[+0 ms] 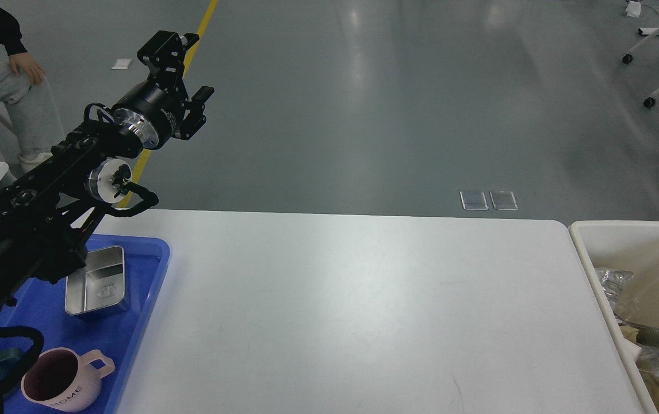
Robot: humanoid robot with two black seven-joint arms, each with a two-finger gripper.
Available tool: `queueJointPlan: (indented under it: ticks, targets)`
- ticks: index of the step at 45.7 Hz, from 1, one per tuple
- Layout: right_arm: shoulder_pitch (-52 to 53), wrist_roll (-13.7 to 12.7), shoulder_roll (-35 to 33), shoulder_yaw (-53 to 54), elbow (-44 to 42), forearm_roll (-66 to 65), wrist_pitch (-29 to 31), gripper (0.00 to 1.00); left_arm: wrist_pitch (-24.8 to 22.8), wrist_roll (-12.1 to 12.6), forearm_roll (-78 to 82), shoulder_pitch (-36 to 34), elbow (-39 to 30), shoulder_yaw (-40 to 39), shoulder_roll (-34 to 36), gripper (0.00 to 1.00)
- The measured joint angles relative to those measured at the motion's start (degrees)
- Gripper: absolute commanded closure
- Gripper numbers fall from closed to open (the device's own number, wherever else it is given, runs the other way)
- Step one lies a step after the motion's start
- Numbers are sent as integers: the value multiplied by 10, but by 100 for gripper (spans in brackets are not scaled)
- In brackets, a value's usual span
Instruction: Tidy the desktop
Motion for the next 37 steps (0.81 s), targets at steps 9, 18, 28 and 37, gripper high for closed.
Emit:
queueJointPlan:
  ticks: [9,18,28,37]
  targets:
    - [41,0,5,31,4,0,0,0,1,-15,-2,2,0,-8,-2,4]
    - [128,1,49,40,6,0,0,0,1,-67,-39,14,26,-35,-13,4]
    - [224,1,127,113,9,16,2,0,-8,-95,-159,23,95,-76,-64,4]
    - [277,3,208,179,10,21,5,0,-25,-96,-219,39,104,-105,-76,4]
